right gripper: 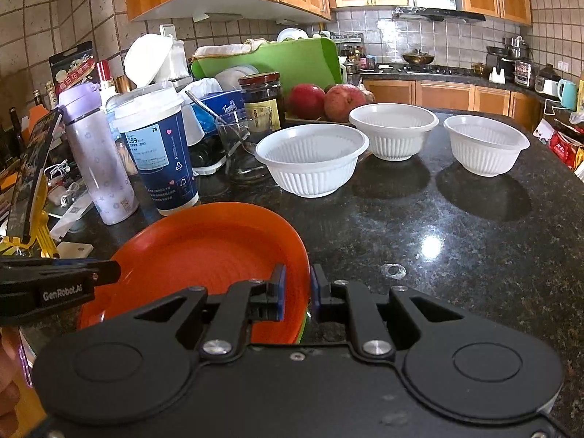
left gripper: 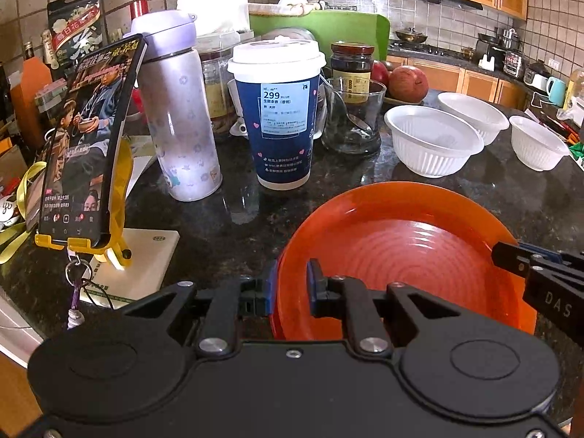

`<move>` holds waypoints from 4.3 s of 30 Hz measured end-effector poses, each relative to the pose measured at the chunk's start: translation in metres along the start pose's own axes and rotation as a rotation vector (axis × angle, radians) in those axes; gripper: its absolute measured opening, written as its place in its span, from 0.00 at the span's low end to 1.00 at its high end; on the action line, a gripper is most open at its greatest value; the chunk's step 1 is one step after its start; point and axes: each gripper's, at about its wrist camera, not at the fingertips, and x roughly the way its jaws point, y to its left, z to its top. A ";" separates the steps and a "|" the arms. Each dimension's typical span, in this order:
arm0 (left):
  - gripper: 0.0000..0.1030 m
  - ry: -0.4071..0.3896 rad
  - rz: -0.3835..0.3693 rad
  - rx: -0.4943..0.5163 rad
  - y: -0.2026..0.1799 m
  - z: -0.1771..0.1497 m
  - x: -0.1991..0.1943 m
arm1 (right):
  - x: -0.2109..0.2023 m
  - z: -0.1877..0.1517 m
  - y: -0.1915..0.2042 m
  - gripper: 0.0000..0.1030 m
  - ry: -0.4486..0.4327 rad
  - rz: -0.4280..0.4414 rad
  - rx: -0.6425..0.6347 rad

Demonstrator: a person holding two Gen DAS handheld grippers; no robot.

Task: Organize plates and bowls
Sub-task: 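Carry the orange plate with the left gripper over the magenta plate, then lower the orange plate onto the magenta plate and open the left gripper, then move the left gripper to the nearest white ribbed bowl rim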

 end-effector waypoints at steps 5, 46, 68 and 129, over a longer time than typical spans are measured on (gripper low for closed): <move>0.22 -0.009 -0.012 -0.004 0.001 0.000 -0.004 | -0.001 -0.001 0.002 0.15 -0.002 0.009 -0.011; 0.22 -0.038 -0.153 0.098 -0.083 0.002 -0.026 | -0.050 -0.014 -0.063 0.16 -0.059 -0.083 0.083; 0.22 -0.025 -0.179 0.094 -0.191 0.009 -0.023 | -0.076 -0.002 -0.176 0.16 -0.087 -0.124 0.081; 0.22 -0.042 -0.220 0.074 -0.266 0.108 0.008 | -0.078 0.090 -0.295 0.22 -0.196 -0.119 0.082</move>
